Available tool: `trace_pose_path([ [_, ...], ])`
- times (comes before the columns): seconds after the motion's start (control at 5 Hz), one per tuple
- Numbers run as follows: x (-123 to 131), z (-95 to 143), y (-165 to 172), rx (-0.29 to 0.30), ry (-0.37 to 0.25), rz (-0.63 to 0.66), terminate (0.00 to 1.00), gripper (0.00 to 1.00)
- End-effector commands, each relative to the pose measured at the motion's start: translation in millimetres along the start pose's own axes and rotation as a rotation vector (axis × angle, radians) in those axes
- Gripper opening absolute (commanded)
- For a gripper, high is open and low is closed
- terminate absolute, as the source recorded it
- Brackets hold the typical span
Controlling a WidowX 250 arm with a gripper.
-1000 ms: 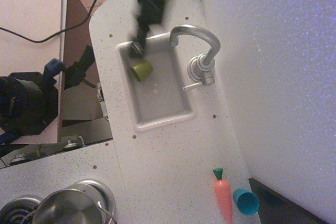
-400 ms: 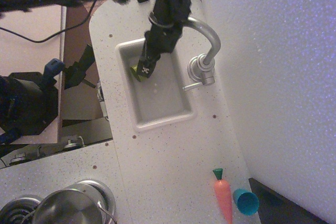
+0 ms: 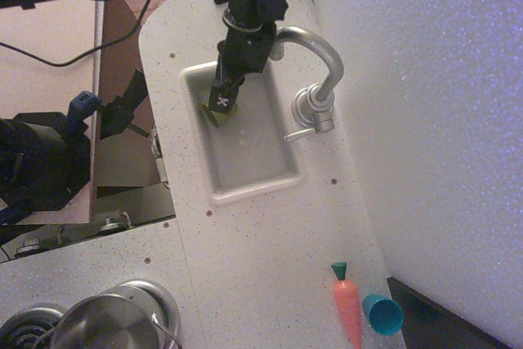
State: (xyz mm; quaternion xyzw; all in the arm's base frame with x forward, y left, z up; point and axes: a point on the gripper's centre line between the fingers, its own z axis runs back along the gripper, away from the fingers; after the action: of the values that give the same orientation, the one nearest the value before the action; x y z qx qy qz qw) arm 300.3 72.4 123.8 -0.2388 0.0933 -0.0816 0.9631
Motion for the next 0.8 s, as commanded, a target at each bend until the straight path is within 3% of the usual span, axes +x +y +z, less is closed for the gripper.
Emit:
trace_pose_path([
  [0.0,-5,19,-13,0.032,-0.067,-0.028,0.00,1.00],
  [0.2,-4,16,-15,0.023,-0.057,-0.016,0.00,1.00],
  [0.4,2,10,-54,0.294,-0.061,-0.121,0.00,1.00],
  [0.6,5,9,-86,0.453,-0.103,-0.177,0.00,1.00],
])
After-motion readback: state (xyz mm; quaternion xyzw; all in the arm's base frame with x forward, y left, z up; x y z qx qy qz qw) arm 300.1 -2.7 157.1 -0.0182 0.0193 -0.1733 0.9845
